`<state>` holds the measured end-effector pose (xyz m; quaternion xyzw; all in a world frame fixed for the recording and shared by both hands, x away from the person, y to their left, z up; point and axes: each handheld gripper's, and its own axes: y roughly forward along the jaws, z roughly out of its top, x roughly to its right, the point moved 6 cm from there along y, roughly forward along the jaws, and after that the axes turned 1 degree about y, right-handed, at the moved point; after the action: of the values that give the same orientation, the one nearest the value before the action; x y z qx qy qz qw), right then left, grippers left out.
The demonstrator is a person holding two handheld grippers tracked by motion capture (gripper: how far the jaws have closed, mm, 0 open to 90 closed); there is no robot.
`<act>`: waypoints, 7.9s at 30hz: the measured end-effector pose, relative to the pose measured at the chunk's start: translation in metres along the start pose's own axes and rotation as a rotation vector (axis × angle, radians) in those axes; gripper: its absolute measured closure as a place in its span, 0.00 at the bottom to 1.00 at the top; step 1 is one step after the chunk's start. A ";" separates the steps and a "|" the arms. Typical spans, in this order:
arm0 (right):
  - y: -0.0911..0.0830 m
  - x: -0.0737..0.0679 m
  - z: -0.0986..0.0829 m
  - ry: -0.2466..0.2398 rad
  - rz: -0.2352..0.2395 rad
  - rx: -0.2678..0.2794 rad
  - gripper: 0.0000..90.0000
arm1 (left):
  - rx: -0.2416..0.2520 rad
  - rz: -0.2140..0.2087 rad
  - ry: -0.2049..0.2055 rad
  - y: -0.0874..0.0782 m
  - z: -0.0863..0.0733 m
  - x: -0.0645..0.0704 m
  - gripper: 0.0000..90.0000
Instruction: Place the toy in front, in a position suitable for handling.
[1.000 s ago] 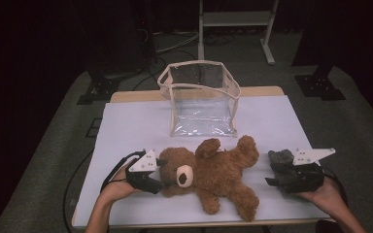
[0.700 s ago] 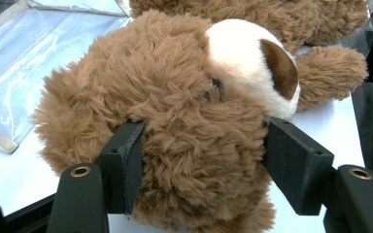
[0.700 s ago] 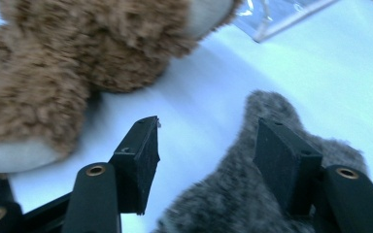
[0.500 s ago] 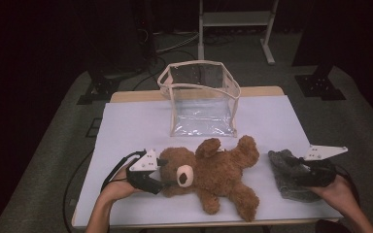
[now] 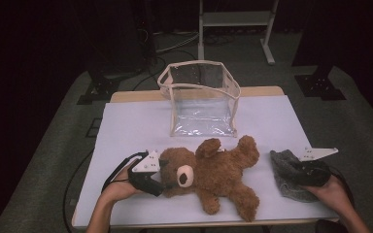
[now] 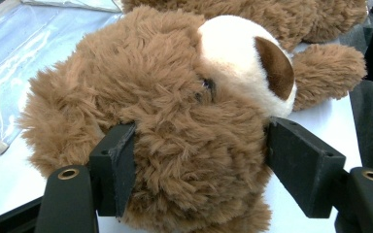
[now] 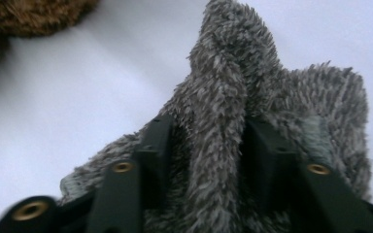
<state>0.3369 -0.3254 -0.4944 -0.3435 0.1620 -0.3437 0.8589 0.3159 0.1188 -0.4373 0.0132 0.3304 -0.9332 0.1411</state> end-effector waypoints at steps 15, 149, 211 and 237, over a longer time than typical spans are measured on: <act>-0.022 -0.044 0.049 -0.069 0.158 0.168 0.88 | -0.009 0.012 -0.020 0.008 0.007 -0.001 0.33; 0.007 -0.146 0.114 -0.280 0.434 0.228 0.88 | -0.003 0.070 -0.016 -0.002 0.013 0.002 0.38; 0.013 -0.149 0.110 -0.319 0.408 0.204 0.89 | -0.016 0.090 -0.055 0.001 0.013 0.000 0.36; 0.006 -0.137 0.111 -0.289 0.392 0.229 0.88 | -0.011 0.075 -0.021 0.000 0.012 0.001 0.35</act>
<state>0.2991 -0.1729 -0.4135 -0.2519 0.0611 -0.1341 0.9565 0.3164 0.1107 -0.4279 0.0150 0.3332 -0.9255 0.1795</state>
